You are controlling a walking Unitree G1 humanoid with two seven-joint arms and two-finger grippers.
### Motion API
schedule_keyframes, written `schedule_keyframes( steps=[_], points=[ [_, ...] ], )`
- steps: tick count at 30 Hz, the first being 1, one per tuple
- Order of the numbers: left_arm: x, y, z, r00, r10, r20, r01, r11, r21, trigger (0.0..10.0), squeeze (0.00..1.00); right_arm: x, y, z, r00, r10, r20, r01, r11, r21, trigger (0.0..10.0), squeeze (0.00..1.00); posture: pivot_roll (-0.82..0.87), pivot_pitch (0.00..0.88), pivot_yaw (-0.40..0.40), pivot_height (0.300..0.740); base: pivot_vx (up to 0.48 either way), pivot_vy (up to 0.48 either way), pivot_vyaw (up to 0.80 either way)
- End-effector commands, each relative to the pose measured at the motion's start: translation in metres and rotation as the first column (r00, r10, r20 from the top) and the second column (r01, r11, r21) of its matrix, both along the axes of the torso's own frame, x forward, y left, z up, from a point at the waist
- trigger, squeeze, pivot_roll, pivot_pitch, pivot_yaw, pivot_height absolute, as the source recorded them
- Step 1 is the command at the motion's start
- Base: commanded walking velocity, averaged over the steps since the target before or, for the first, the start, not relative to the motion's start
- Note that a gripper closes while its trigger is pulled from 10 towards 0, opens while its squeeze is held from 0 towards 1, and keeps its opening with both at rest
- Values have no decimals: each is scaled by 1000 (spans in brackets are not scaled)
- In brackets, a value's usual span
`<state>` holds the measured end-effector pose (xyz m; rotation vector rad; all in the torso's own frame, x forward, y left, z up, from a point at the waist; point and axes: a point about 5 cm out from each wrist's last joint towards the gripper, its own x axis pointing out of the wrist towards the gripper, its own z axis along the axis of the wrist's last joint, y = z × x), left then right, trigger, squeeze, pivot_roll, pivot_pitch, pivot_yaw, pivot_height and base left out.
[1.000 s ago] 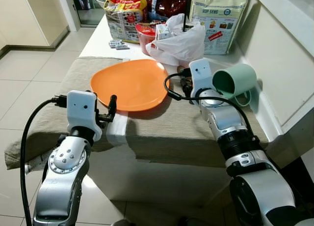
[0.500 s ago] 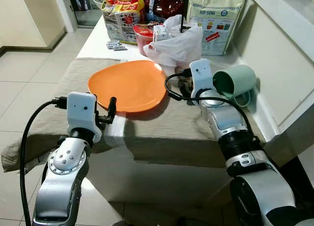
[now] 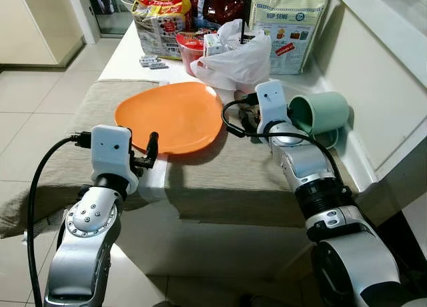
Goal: Setting the table
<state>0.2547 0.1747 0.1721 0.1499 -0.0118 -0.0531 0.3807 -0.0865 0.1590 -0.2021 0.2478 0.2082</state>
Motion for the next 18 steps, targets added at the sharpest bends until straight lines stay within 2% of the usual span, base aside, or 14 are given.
schedule_keyframes(
  steps=[1,18],
  points=[
    [-1,-1,6,1000,-4,22,4,1000,0,10000,0,-18,-3,-55,972,3,-233,-14,999,-44,0,0,3,113,21,740,0,0,0],
    [-2,-2,6,1000,-2,22,2,1000,0,10000,0,-19,0,-54,975,19,-222,-29,999,-42,0,0,5,118,19,740,0,0,0]
  ],
)
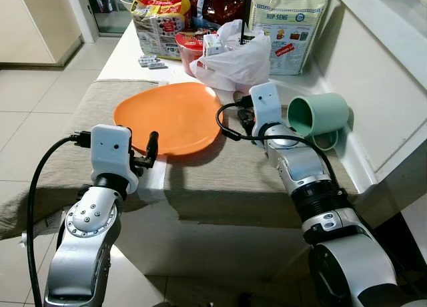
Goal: Setting the table
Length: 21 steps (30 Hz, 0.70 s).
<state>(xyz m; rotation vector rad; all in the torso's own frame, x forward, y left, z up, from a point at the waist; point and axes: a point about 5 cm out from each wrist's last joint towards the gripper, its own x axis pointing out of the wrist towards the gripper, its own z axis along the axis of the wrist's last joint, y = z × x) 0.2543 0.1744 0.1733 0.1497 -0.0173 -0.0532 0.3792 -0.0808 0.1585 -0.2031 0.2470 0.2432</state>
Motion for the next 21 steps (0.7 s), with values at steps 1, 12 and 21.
schedule_keyframes(
  steps=[1,12,21],
  points=[
    [-2,-1,5,1000,-2,16,2,1000,1,10000,0,-17,-6,-53,976,-15,-217,4,999,-52,0,0,5,118,19,740,0,0,0],
    [-1,-2,5,1000,-6,16,6,1000,3,10000,0,-17,-5,-49,986,-12,-168,2,998,-58,0,0,3,125,24,740,0,0,0],
    [-1,-2,5,1000,-7,16,7,1000,6,10000,0,-15,-4,-30,1000,-19,21,21,995,-102,0,0,4,127,27,740,0,0,0]
  ],
)
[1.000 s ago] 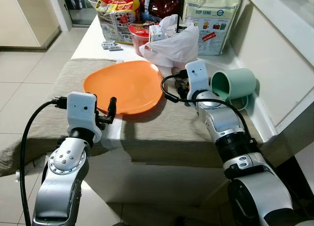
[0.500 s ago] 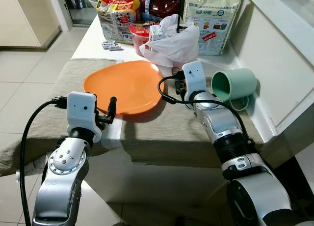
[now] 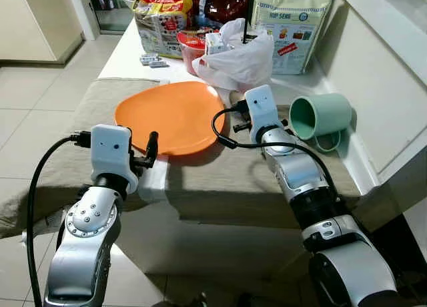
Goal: Setting the table
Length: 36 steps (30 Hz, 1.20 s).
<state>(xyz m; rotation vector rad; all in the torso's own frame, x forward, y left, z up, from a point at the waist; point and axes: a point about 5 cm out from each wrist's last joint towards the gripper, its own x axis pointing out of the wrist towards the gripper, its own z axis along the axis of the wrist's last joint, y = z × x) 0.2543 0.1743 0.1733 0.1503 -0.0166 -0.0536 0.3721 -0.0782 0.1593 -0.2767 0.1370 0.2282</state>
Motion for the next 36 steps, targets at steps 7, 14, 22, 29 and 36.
schedule_keyframes(
  steps=[7,14,22,29,36],
  points=[
    [-1,-2,5,1000,-7,18,7,1000,6,10000,0,-6,-8,-1,988,-46,146,57,996,-69,0,0,3,122,25,740,0,0,0],
    [-1,-3,5,1000,-8,20,8,1000,8,10000,0,-8,-9,16,954,-51,294,77,994,-77,0,0,1,117,24,740,0,0,0],
    [0,-3,4,1000,-12,21,12,1000,10,10000,0,-15,-10,29,905,-58,421,86,995,-46,0,0,-3,106,23,740,0,0,0],
    [1,-4,4,1000,-19,22,19,1000,10,10000,0,-16,-9,35,892,-64,448,88,996,-32,9725,0,-6,102,25,740,0,0,0],
    [1,-3,4,1000,-19,22,19,1000,13,10000,0,-6,-4,35,971,-64,229,61,998,21,10000,0,-4,98,23,740,0,0,0]
  ],
)
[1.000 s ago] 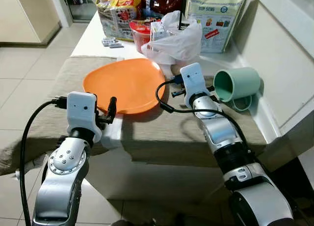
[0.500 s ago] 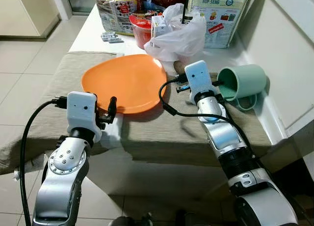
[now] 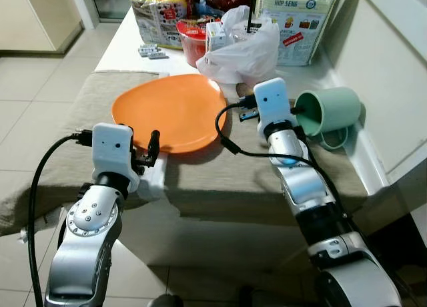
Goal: Setting the table
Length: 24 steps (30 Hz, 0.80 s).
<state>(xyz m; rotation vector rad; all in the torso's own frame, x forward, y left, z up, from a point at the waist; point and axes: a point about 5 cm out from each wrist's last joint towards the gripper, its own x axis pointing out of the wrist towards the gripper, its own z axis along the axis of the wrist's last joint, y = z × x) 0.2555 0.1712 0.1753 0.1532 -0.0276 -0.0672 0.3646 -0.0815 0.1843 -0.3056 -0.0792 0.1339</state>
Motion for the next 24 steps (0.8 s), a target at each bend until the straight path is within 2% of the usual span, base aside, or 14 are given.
schedule_keyframes(
  steps=[1,4,6,11,12,17,24],
  points=[
    [0,0,2,1000,-5,12,5,1000,10,10000,0,3,-1,13,1000,4,-20,-3,1000,31,10000,0,-6,95,21,740,0,0,0],
    [0,0,2,1000,-4,13,4,1000,9,10000,0,5,-2,18,999,6,-35,-5,999,36,10000,0,-8,92,17,740,0,0,0],
    [1,-1,2,1000,-2,15,2,1000,5,10000,0,9,-5,32,999,9,-31,-8,999,40,10000,0,-10,90,13,740,0,0,0],
    [2,-2,2,1000,-2,19,2,1000,2,10000,0,14,-10,38,1000,-16,-11,16,999,45,10000,0,-12,85,7,740,0,0,0],
    [3,-3,2,1000,-2,20,2,1000,0,10000,0,15,-13,39,1000,-29,-10,29,998,49,10000,1000,-11,85,6,740,0,0,0],
    [3,-2,2,1000,1,23,-1,1000,-2,10000,0,14,-14,39,1000,-28,-6,29,998,47,10000,1000,-8,81,7,740,0,0,0],
    [6,-2,4,1000,1,31,-1,1000,-1,10000,0,12,-7,44,999,2,41,-5,997,73,10000,1000,-6,72,12,740,0,0,0]
  ],
)
